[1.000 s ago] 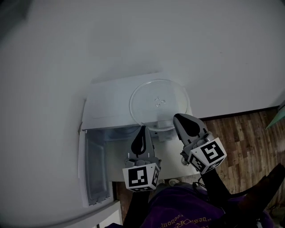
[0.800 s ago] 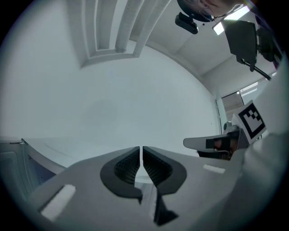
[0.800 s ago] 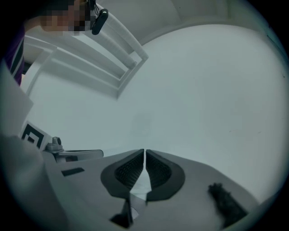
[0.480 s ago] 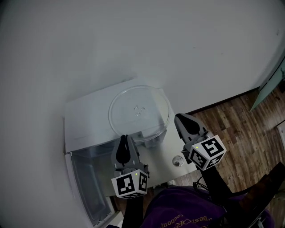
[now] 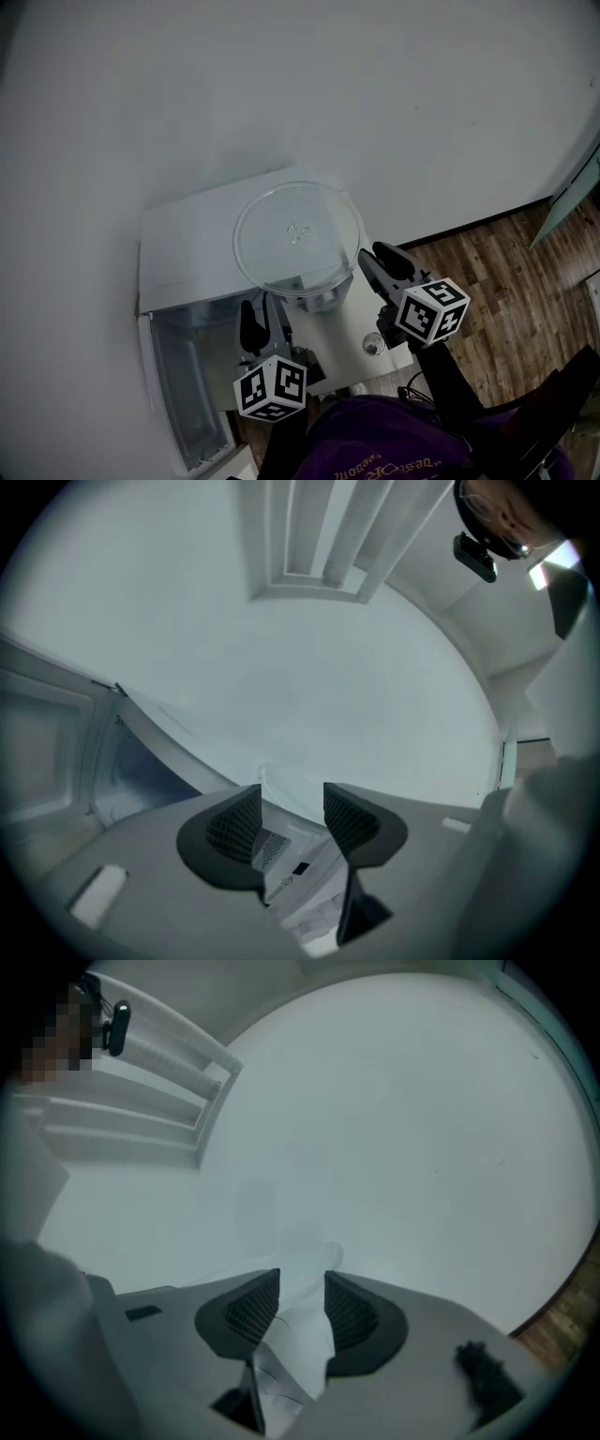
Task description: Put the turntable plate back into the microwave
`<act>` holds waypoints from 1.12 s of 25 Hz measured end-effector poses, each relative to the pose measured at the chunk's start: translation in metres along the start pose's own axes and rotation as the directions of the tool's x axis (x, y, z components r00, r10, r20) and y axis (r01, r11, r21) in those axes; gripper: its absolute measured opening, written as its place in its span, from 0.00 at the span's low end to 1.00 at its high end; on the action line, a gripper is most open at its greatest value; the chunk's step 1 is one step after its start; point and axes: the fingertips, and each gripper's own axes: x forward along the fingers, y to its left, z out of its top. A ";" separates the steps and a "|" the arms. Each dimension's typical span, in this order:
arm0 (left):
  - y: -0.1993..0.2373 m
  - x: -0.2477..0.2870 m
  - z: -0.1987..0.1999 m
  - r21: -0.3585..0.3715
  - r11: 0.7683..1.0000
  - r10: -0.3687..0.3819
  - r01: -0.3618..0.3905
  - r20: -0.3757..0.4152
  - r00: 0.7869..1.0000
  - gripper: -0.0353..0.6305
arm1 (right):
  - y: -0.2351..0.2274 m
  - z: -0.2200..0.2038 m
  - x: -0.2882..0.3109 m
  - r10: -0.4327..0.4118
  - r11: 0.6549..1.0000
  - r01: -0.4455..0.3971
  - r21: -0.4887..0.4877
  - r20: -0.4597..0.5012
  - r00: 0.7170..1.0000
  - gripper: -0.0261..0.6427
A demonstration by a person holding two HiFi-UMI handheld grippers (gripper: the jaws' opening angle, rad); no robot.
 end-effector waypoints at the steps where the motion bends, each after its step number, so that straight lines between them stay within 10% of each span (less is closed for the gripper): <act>1: -0.001 0.000 -0.004 -0.025 1.000 -0.001 0.000 -0.014 1.000 0.35 | -0.002 -0.002 0.002 0.008 0.999 -0.008 0.033 -0.009 1.000 0.25; 11: -0.014 0.027 -0.031 -0.335 0.940 -0.118 0.065 -0.140 0.983 0.41 | -0.010 -0.017 0.027 0.144 0.903 -0.112 0.416 -0.046 0.988 0.27; 28: -0.025 0.039 -0.039 -0.451 0.885 -0.187 0.118 -0.113 0.976 0.27 | -0.001 -0.021 0.034 0.188 0.901 -0.140 0.411 -0.079 0.979 0.25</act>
